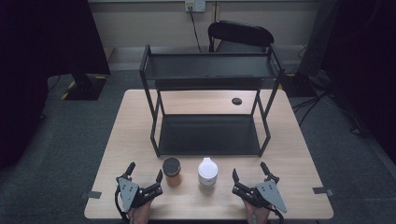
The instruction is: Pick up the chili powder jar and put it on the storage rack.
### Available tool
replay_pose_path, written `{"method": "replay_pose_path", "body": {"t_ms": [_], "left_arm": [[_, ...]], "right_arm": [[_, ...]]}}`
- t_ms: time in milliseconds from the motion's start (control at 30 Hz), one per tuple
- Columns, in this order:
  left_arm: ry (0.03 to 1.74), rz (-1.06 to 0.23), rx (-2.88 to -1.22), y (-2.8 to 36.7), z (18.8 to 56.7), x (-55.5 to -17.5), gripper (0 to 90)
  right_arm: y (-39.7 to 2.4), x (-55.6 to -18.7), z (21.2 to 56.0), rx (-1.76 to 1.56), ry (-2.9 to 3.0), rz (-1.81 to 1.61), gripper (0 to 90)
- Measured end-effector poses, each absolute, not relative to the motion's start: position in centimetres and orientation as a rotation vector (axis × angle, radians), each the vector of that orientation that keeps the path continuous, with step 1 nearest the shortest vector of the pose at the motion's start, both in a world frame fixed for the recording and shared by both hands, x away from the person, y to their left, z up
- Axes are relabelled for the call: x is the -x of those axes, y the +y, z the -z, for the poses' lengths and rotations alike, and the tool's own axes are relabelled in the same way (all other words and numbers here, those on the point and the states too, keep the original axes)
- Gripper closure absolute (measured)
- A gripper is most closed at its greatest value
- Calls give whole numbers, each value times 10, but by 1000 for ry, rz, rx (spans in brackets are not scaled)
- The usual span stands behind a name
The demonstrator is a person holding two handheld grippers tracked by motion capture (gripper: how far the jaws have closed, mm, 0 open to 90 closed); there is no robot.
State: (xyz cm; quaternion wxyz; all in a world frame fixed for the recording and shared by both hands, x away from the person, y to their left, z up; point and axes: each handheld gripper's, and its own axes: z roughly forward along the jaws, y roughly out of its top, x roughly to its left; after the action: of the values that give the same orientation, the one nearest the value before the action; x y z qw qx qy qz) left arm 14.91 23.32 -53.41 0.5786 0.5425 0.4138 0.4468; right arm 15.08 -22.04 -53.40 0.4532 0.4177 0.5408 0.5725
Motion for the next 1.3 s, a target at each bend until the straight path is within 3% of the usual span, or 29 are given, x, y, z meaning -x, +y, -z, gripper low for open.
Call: {"method": "replay_pose_path", "body": {"t_ms": [1300], "left_arm": [[879,-917,-1257,232,502,-144,0]], "right_arm": [[-220,-151,534,-1031,1335,-1412,10]]}}
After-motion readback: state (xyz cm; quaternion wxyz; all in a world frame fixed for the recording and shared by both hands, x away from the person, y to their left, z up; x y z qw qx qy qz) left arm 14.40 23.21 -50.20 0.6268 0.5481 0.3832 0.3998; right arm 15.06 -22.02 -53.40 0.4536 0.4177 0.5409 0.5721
